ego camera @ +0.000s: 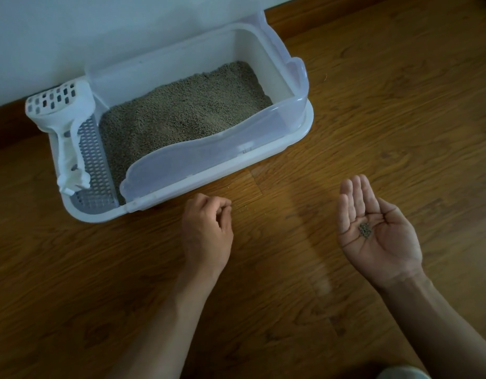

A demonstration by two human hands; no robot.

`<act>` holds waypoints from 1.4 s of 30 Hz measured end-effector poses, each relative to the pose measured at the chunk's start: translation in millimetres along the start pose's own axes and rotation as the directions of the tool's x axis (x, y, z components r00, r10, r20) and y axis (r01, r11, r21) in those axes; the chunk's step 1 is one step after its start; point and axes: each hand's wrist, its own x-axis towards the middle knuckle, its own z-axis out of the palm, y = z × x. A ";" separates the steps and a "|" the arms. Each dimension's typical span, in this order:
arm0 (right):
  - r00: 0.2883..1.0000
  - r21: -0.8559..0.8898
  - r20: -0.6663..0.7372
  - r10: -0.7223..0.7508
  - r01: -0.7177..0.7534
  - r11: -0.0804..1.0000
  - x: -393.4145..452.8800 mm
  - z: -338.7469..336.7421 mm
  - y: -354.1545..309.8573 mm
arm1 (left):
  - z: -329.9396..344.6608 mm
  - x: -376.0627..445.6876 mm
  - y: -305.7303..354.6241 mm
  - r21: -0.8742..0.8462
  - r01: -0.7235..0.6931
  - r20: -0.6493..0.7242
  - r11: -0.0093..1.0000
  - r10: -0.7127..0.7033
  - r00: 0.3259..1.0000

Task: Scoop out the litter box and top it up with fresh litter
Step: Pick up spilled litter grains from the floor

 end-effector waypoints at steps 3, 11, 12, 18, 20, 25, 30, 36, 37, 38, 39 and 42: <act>1.000 -0.010 0.002 0.016 -0.016 1.000 -0.3 -0.4 4.8 | -3.2 0.7 -5.3 0.054 -0.037 0.035 0.998 0.035 0.999; 1.000 -0.036 -0.009 0.024 -0.025 0.999 0.2 -1.2 7.0 | 1.2 12.4 -3.3 0.075 -0.155 0.098 0.985 0.148 0.984; 1.000 -0.037 -0.006 0.023 -0.023 0.999 0.2 -1.8 6.5 | 1.0 13.4 -3.8 0.077 -0.178 0.100 0.981 0.170 0.980; 0.999 -0.057 -0.043 0.020 -0.023 0.998 1.6 -7.8 7.3 | -0.7 15.7 -5.3 0.195 -0.429 0.178 0.882 0.399 0.900; 0.999 -0.054 -0.043 0.027 -0.029 0.998 1.6 -7.3 8.3 | -1.2 16.3 -5.2 0.215 -0.409 0.191 0.887 0.373 0.908; 0.998 -0.035 -0.035 0.057 -0.058 0.998 2.2 -3.9 13.5 | -8.7 -10.0 20.9 -0.139 -0.059 0.000 0.989 0.059 0.998; 0.987 -0.035 -0.063 0.147 -0.150 0.988 7.2 -5.8 25.9 | -13.2 -48.1 91.2 -0.305 -0.266 -0.008 0.914 0.277 0.961; 0.969 -0.149 0.062 0.237 -0.226 0.963 15.4 -22.6 28.0 | -11.2 -47.5 113.7 -0.327 -0.454 -0.057 0.829 0.462 0.885; 0.971 -0.129 0.059 0.231 -0.222 0.966 14.6 -20.7 26.6 | -13.4 -45.3 110.0 -0.354 -0.447 -0.086 0.822 0.447 0.890; 0.975 -0.104 0.038 0.218 -0.213 0.971 14.8 -19.1 23.4 | -15.0 -42.0 103.7 -0.373 -0.426 -0.117 0.824 0.413 0.903; 0.981 -0.056 -0.003 0.192 -0.191 0.980 13.4 -17.1 20.1 | -15.4 -37.1 94.0 -0.378 -0.389 -0.141 0.840 0.363 0.921; 0.995 0.022 0.004 0.101 -0.101 0.995 8.8 -11.8 13.7 | -12.9 -14.9 52.3 -0.274 -0.199 -0.130 0.941 0.169 0.977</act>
